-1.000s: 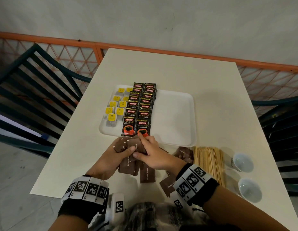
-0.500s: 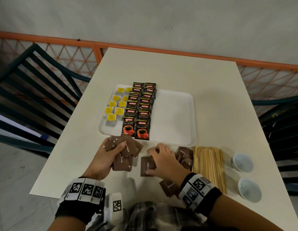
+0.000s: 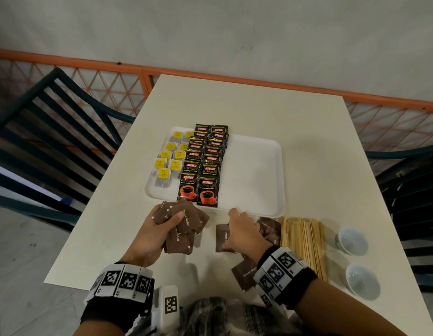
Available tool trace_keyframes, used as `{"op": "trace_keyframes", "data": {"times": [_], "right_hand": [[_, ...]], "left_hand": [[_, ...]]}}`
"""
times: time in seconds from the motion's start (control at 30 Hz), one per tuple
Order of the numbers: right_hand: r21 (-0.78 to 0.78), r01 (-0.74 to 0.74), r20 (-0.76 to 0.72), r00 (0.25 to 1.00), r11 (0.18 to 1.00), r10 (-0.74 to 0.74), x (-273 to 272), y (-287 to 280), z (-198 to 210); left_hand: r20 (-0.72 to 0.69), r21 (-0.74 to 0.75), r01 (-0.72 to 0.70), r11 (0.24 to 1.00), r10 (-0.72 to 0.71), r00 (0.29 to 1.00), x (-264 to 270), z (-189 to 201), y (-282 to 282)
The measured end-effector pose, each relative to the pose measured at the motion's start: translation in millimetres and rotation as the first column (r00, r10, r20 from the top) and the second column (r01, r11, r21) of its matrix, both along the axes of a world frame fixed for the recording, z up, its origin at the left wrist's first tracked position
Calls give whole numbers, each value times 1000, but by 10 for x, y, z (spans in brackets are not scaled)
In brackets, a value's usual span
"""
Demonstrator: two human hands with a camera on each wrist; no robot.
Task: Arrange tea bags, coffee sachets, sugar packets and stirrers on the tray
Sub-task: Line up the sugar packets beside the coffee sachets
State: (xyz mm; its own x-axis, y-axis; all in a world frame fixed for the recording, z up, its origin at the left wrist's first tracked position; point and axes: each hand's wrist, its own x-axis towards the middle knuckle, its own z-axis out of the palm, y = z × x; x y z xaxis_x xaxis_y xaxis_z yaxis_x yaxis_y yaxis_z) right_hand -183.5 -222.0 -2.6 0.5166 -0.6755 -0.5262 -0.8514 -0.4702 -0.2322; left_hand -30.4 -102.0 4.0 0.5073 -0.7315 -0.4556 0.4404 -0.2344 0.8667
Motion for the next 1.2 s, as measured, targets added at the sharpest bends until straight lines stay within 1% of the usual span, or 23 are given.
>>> {"op": "trace_keyframes", "data": {"times": [0.13, 0.2, 0.27, 0.3, 0.33, 0.37, 0.4, 0.43, 0.47, 0.5, 0.57, 0.67, 0.73, 0.77, 0.83, 0.87, 0.9, 0.93, 0.97, 1.03, 1.07, 1.13, 1.2], "right_hand": [[3, -90, 3, 996, 996, 90, -19, -50, 7], [41, -59, 49, 997, 997, 57, -37, -96, 54], [93, 12, 172, 985, 996, -28, -41, -181, 155], [148, 63, 273, 957, 987, -102, -33, -225, 224], [247, 112, 379, 903, 963, -202, -13, -265, 286], [385, 142, 469, 821, 912, -326, 17, -289, 342], [525, 136, 525, 725, 840, -446, 53, -295, 383], [637, 111, 540, 642, 763, -544, 94, -284, 413], [708, 82, 537, 582, 702, -610, 140, -261, 439], [740, 64, 528, 560, 669, -638, 181, -231, 451], [760, 63, 503, 572, 646, -648, 246, -166, 440], [754, 117, 478, 578, 647, -661, 296, -98, 390], [782, 134, 442, 569, 609, -693, 305, -86, 367], [828, 113, 407, 554, 550, -727, 307, -79, 366], [938, 7, 297, 500, 347, -814, 301, -52, 395], [965, -50, 248, 479, 256, -842, 299, -36, 430], [974, -88, 224, 465, 207, -856, 301, -24, 459], [976, -106, 218, 450, 190, -866, 308, -20, 476], [975, -113, 221, 425, 191, -878, 315, -28, 470], [974, -125, 224, 377, 191, -899, 316, -66, 478], [974, -141, 218, 363, 178, -906, 313, -85, 489], [968, -180, 232, 372, 175, -899, 295, -107, 506], [956, -185, 288, 420, 229, -861, 301, -106, 493]], "left_hand": [[0, -4, 0, 1000, 0, 1000, -5, 17, -8], [-3, -5, -1, 1000, 1, 1000, -1, 38, -9], [-2, -7, -25, 1000, 25, 1000, 0, 58, -24], [4, -8, -43, 999, 43, 999, -5, 72, -42], [16, -6, -63, 998, 63, 998, -4, 75, -60], [27, -4, -83, 997, 83, 996, -6, 84, -86], [39, -5, -92, 996, 93, 995, -10, 93, -114], [49, -13, -96, 995, 96, 994, -23, 121, -147], [57, -27, -90, 996, 91, 994, -37, 150, -183], [58, -42, -85, 995, 88, 994, -54, 186, -223], [57, -66, -88, 994, 92, 994, -92, 251, -310], [16, -111, -139, 984, 141, 990, -132, 320, -409], [-36, -134, -152, 979, 148, 988, -155, 352, -446], [-54, -144, -153, 978, 147, 988, -173, 370, -467], [-103, -152, -182, 971, 168, 980, -232, 403, -530], [-127, -149, -201, 968, 183, 975, -260, 419, -571], [-143, -151, -219, 964, 198, 970, -286, 433, -611], [-153, -156, -237, 959, 214, 965, -314, 448, -647], [-152, -163, -256, 953, 232, 961, -342, 455, -673], [-93, -165, -288, 943, 276, 957, -390, 442, -707], [-55, -167, -299, 940, 293, 954, -415, 442, -714], [25, -179, -302, 936, 311, 950, -458, 441, -703], [100, -192, -295, 936, 317, 943, -471, 420, -673]]}}
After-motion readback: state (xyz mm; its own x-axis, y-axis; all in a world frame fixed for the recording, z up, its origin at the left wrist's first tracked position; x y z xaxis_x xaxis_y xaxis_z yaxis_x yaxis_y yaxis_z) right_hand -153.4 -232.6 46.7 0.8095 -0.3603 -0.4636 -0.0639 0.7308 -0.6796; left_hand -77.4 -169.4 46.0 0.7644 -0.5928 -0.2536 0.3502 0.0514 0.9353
